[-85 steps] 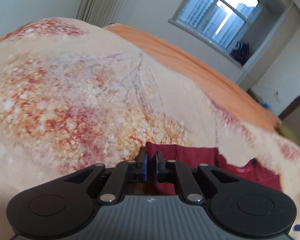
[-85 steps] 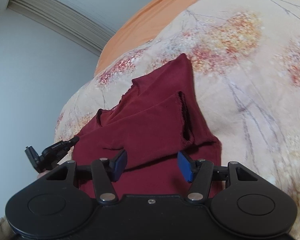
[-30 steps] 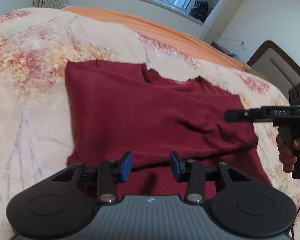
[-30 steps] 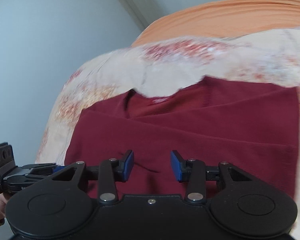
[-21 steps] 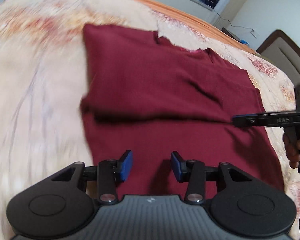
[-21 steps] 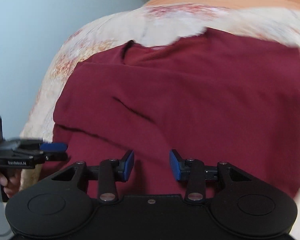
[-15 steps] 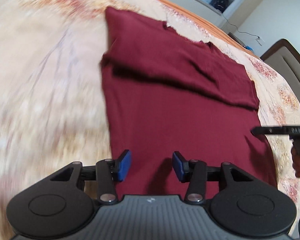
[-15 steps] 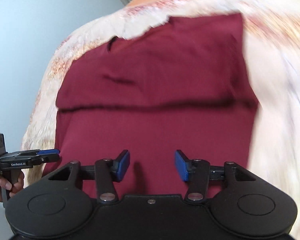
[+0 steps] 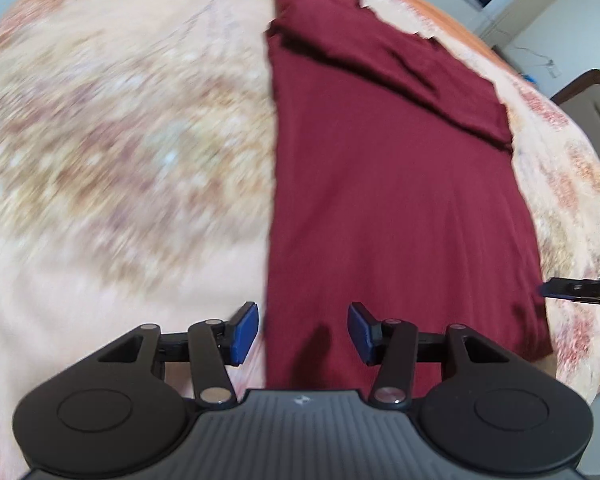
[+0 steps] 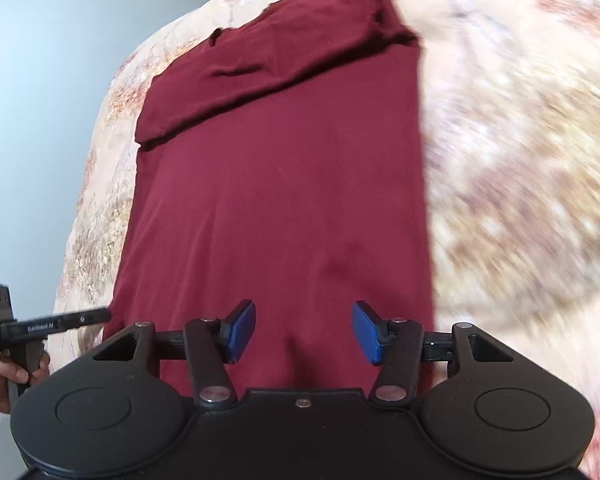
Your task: Fold small clothes
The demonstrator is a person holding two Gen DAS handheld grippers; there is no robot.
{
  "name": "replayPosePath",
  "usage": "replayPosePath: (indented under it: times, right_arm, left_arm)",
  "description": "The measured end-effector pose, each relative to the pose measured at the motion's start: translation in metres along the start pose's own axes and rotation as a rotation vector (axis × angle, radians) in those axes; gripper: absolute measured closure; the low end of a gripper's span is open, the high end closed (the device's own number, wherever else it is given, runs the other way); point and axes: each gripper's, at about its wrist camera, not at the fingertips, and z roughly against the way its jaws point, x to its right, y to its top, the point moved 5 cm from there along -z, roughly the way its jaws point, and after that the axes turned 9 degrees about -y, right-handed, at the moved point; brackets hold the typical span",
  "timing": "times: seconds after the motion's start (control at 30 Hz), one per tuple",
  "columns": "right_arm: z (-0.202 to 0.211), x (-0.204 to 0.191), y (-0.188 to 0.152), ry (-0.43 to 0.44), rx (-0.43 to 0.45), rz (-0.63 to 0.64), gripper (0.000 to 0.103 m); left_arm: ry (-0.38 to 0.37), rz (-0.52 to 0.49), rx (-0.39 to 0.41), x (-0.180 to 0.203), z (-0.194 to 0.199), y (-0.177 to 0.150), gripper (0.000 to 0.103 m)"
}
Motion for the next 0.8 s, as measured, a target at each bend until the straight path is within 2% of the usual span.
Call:
replayPosePath:
  times: [0.13, 0.3, 0.43, 0.6, 0.63, 0.73, 0.77, 0.8]
  right_arm:
    - [0.023, 0.028, -0.022, -0.045, 0.032, -0.066, 0.044]
    - [0.026, 0.058, -0.047, -0.079, 0.023, -0.130, 0.045]
    - [0.021, 0.070, -0.063, -0.056, 0.015, -0.187, 0.052]
    - [0.010, 0.073, -0.075, -0.024, 0.002, -0.261, 0.054]
    - [0.009, 0.071, -0.076, -0.020, 0.002, -0.273, 0.058]
    - [0.004, 0.063, -0.074, -0.017, -0.014, -0.277, 0.085]
    - [0.003, 0.061, -0.073, -0.017, -0.017, -0.268, 0.092]
    - [0.002, 0.059, -0.073, -0.021, -0.019, -0.258, 0.092]
  left_arm:
    - [0.005, 0.051, -0.016, -0.010, 0.008, -0.022, 0.048]
    - [-0.017, 0.091, -0.014, -0.017, 0.005, -0.033, 0.048]
    - [-0.052, 0.134, -0.003, -0.018, 0.000, -0.033, 0.048]
    - [-0.081, 0.135, -0.017, -0.014, -0.012, -0.031, 0.048]
    - [-0.086, 0.124, -0.026, -0.011, -0.015, -0.032, 0.048]
    - [-0.079, 0.081, -0.047, -0.003, -0.021, -0.031, 0.049]
    - [-0.078, 0.080, -0.046, -0.002, -0.022, -0.030, 0.054]
    - [-0.076, 0.086, -0.044, -0.002, -0.021, -0.030, 0.062]
